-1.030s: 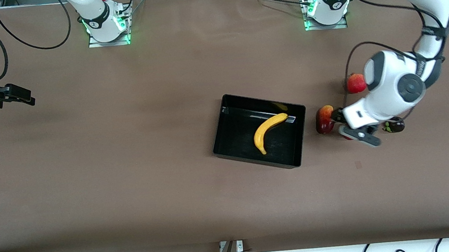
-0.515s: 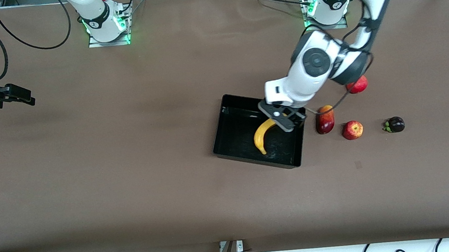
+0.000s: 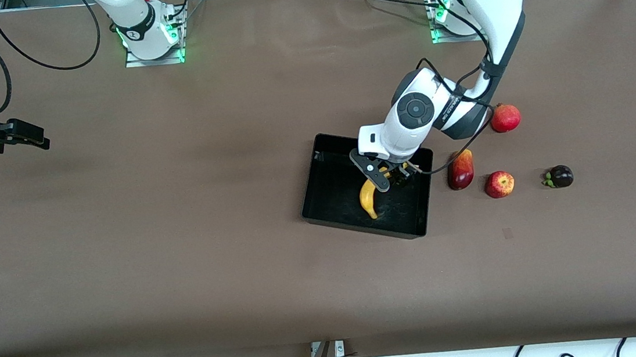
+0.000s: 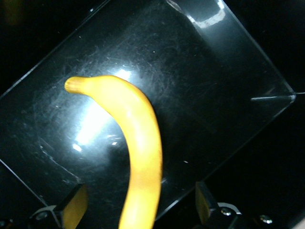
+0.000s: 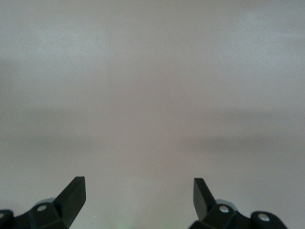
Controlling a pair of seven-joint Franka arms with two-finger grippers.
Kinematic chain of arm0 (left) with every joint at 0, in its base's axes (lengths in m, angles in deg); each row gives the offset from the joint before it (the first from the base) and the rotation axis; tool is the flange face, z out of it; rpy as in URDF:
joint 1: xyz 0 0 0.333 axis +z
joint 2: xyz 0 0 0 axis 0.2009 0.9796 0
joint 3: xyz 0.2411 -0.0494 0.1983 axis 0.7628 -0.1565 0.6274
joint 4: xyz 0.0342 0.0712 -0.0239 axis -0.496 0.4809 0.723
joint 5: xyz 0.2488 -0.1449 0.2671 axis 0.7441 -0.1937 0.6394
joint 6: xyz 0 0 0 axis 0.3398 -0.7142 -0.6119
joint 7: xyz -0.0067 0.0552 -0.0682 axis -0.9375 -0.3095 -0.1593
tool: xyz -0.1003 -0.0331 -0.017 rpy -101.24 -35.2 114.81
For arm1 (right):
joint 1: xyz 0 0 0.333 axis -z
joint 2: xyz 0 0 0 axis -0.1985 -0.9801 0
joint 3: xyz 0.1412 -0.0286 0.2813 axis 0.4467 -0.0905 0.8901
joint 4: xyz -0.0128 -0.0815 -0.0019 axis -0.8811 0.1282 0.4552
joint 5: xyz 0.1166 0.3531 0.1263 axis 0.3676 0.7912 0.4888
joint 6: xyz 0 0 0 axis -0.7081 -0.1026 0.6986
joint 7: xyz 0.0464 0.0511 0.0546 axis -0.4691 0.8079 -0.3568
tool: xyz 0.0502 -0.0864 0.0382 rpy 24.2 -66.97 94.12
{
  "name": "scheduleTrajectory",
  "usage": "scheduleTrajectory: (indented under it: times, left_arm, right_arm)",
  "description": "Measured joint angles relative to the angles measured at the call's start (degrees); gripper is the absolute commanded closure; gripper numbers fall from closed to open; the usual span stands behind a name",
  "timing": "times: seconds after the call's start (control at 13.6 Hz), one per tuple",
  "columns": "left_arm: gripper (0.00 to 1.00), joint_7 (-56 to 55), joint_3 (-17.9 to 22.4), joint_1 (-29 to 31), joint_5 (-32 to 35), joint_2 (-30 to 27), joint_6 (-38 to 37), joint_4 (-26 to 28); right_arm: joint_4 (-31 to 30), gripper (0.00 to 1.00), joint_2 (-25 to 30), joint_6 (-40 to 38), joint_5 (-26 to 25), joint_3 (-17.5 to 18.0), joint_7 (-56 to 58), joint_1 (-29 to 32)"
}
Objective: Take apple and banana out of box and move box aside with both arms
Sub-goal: 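Move the left gripper back into the tray and grasp the banana, then lift the yellow banana up out of the tray with the left gripper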
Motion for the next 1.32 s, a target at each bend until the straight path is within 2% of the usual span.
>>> scheduleTrajectory:
  times: [0.29, 1.32]
  left_arm:
    - [0.00, 0.0, 0.4, 0.0, 5.1, 1.0, 2.2, -0.5]
    - [0.00, 0.3, 2.0, -0.1, 5.5, 7.7, 7.3, -1.2]
  right_arm:
    - [0.0, 0.00, 0.0, 0.0, 0.0, 0.0, 0.0, 0.0]
    - [0.0, 0.00, 0.0, 0.0, 0.0, 0.0, 0.0, 0.0]
